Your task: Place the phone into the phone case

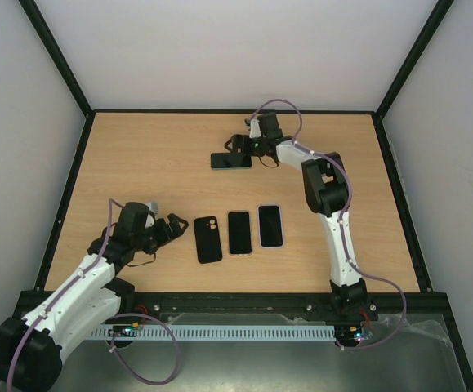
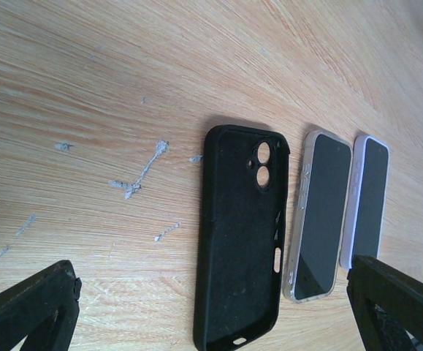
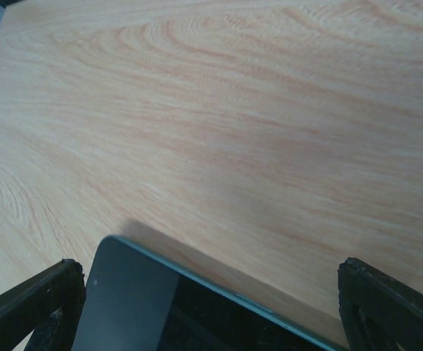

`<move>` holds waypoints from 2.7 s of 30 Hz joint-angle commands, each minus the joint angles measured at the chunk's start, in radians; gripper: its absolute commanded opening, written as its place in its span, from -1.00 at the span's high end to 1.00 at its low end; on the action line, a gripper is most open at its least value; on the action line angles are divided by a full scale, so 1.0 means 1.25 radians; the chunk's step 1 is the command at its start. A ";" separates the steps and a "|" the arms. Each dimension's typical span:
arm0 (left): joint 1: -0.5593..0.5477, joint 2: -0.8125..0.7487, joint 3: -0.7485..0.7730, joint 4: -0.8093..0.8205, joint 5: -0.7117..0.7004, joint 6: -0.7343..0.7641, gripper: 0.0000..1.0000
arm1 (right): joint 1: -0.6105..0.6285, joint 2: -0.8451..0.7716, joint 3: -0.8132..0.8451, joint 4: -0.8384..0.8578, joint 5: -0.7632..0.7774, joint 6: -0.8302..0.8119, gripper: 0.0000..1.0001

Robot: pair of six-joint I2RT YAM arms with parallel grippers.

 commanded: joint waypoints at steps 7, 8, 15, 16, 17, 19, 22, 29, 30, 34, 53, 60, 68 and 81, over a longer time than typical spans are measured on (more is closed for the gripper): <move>0.007 -0.051 0.028 -0.039 -0.003 -0.008 -0.99 | 0.024 -0.097 -0.141 -0.205 0.009 -0.082 -0.82; 0.007 -0.055 0.028 -0.043 -0.008 -0.010 -0.99 | 0.027 -0.111 -0.160 -0.202 0.010 -0.084 -0.81; 0.006 -0.065 0.024 -0.050 -0.008 -0.023 -0.99 | 0.076 -0.169 -0.233 -0.203 0.112 -0.090 -0.78; 0.007 -0.068 0.026 -0.053 -0.008 -0.022 -0.99 | 0.082 -0.172 -0.238 -0.199 0.126 -0.089 -0.77; 0.006 -0.070 0.026 -0.057 -0.009 -0.021 -0.99 | 0.088 -0.175 -0.241 -0.197 0.140 -0.089 -0.76; 0.007 -0.077 0.025 -0.063 -0.013 -0.020 -0.99 | 0.096 -0.174 -0.241 -0.191 0.165 -0.081 -0.72; 0.006 -0.085 0.026 -0.070 -0.017 -0.018 -0.99 | 0.107 -0.168 -0.235 -0.186 0.189 -0.080 -0.68; 0.007 -0.088 0.029 -0.075 -0.019 -0.018 -0.99 | 0.142 -0.144 -0.190 -0.193 0.286 -0.092 -0.70; 0.006 -0.087 0.029 -0.075 -0.021 -0.017 -0.99 | 0.149 -0.145 -0.189 -0.189 0.300 -0.095 -0.72; 0.007 -0.085 0.032 -0.077 -0.027 -0.020 -0.99 | 0.171 -0.141 -0.182 -0.175 0.350 -0.126 -0.76; 0.007 -0.058 0.040 -0.067 -0.031 -0.009 -0.99 | 0.225 -0.042 -0.044 -0.265 0.456 -0.187 -0.71; 0.006 -0.050 0.036 -0.053 -0.026 -0.012 -0.99 | 0.225 -0.041 -0.041 -0.276 0.472 -0.192 -0.69; 0.007 -0.057 0.028 -0.057 -0.022 -0.017 -0.99 | 0.227 -0.038 -0.049 -0.296 0.501 -0.186 -0.73; 0.006 -0.125 -0.005 -0.031 0.012 -0.044 -0.99 | 0.227 -0.127 -0.151 -0.264 0.494 -0.066 -0.39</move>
